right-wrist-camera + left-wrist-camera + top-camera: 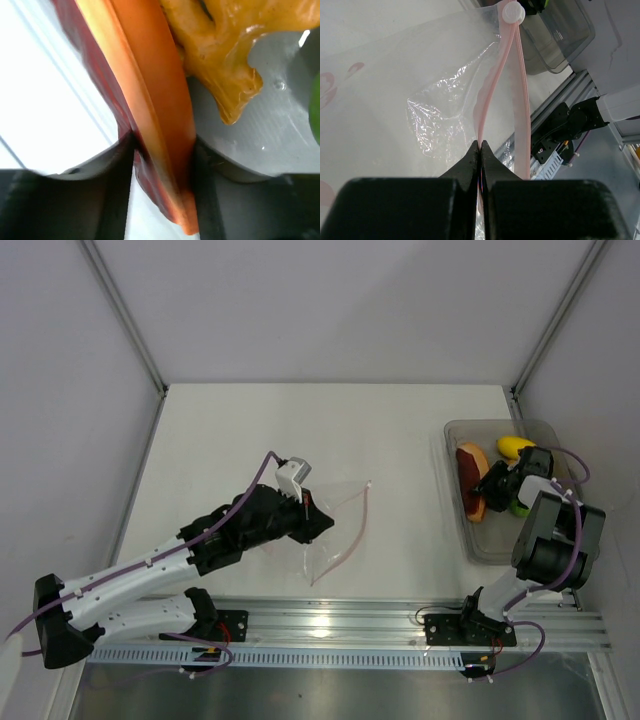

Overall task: Place the food in the zip-top bag and seal the zipper
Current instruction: Pick up the fake food from the bin, then place the fake food in the zipper food storage bag.

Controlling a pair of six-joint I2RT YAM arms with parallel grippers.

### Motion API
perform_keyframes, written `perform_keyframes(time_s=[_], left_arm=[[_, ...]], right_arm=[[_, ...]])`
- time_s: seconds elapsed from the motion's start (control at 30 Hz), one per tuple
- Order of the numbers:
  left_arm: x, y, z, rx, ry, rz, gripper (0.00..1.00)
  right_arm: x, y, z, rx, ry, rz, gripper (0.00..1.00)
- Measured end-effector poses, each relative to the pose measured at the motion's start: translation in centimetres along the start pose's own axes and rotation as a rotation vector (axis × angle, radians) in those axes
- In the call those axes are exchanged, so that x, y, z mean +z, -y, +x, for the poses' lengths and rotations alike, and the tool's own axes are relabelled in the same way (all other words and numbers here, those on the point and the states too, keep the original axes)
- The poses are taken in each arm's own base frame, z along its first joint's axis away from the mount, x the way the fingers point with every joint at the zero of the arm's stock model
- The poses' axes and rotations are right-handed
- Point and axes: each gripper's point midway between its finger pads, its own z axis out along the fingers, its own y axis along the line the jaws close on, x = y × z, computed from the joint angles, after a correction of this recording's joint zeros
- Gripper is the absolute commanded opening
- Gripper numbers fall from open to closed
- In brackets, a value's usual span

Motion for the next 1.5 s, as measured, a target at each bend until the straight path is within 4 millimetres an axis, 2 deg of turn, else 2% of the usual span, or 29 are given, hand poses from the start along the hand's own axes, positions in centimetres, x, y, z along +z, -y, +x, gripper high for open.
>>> perform_keyframes(time_s=[0.2,0.27,0.43,0.53,0.67,0.8,0.87,0.97,1.07,1.17,1.27,1.37,1.5], left_arm=[[-0.1,-0.1,0.3,0.000,-0.012,-0.004,0.01],[-0.1,-0.2,0.6,0.001,-0.027,-0.003,0.01],[-0.4,-0.4,1.4,0.000,-0.074,-0.006,0.01],[-0.5,-0.3,1.2,0.004,-0.090,-0.012,0.01],[-0.7,-0.2,0.4,-0.005,-0.085,-0.008,0.00],[-0.6,-0.6,0.0,-0.009,-0.088,-0.026,0.00],[-0.4,-1.0,-0.1,-0.009,-0.096,-0.041,0.01],[0.1,-1.8,-0.1,-0.001,-0.108,-0.074,0.01],[0.8,-3.0,-0.2,0.002,-0.126,-0.118,0.00],[1.2,-4.5,-0.6,0.001,-0.124,-0.171,0.01],[1.2,-5.9,-1.0,-0.006,-0.113,-0.219,0.01],[1.1,-7.0,-1.5,-0.015,-0.097,-0.255,0.01],[1.2,-8.3,-1.8,-0.025,-0.089,-0.301,0.01]], right_arm=[[-1.0,-1.6,0.1,0.006,0.012,-0.070,0.07],[-1.6,-1.9,0.1,0.005,0.020,-0.076,0.01],[-3.6,-2.6,0.2,0.013,0.039,-0.077,0.00],[-5.0,-3.0,0.1,0.017,0.056,-0.076,0.00],[-8.2,-4.6,-0.7,0.001,0.100,-0.093,0.00],[-13.2,-8.3,-1.7,-0.053,0.188,-0.179,0.00],[-15.8,-10.6,-1.3,-0.094,0.216,-0.242,0.00],[-18.7,-13.9,1.3,-0.162,0.198,-0.347,0.00],[-20.9,-16.6,5.9,-0.227,0.096,-0.459,0.00],[-22.9,-18.3,10.4,-0.285,-0.020,-0.551,0.00],[-24.8,-18.9,14.3,-0.346,-0.120,-0.604,0.00],[-26.9,-18.4,17.5,-0.402,-0.202,-0.624,0.00],[-29.1,-17.1,19.6,-0.422,-0.244,-0.647,0.00]])
